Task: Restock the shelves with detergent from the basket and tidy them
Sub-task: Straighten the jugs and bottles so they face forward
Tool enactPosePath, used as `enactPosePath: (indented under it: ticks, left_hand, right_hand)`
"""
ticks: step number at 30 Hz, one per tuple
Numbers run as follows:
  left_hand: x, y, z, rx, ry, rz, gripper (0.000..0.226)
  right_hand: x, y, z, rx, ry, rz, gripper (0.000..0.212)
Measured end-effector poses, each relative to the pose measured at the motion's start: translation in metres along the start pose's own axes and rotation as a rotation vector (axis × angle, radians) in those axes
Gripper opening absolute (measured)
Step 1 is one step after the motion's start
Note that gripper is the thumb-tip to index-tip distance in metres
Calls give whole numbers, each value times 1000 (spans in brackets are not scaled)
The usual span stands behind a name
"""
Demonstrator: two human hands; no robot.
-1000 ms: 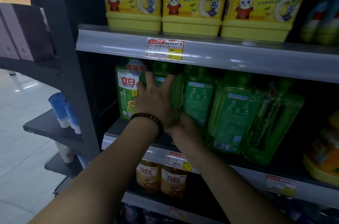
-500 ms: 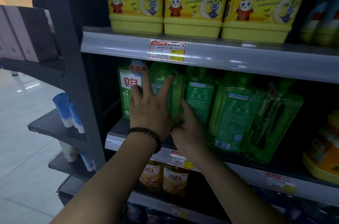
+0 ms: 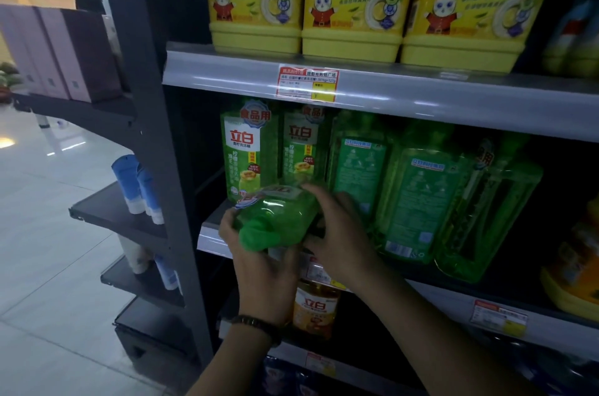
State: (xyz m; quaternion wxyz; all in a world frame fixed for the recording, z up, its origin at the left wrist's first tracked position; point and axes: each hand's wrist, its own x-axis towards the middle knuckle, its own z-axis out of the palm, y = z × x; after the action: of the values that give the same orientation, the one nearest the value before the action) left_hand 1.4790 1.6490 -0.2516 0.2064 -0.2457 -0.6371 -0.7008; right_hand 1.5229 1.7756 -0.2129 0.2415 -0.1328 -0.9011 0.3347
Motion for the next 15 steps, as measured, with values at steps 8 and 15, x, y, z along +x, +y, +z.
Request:
enactPosePath:
  ticks: [8, 15]
  left_hand:
    - [20, 14, -15, -108, 15, -78, 105]
    - [30, 41, -17, -218, 150, -197, 98]
  right_hand:
    - [2, 0, -4, -17, 102, -122, 77]
    - [-7, -37, 17, 77, 158, -139, 61]
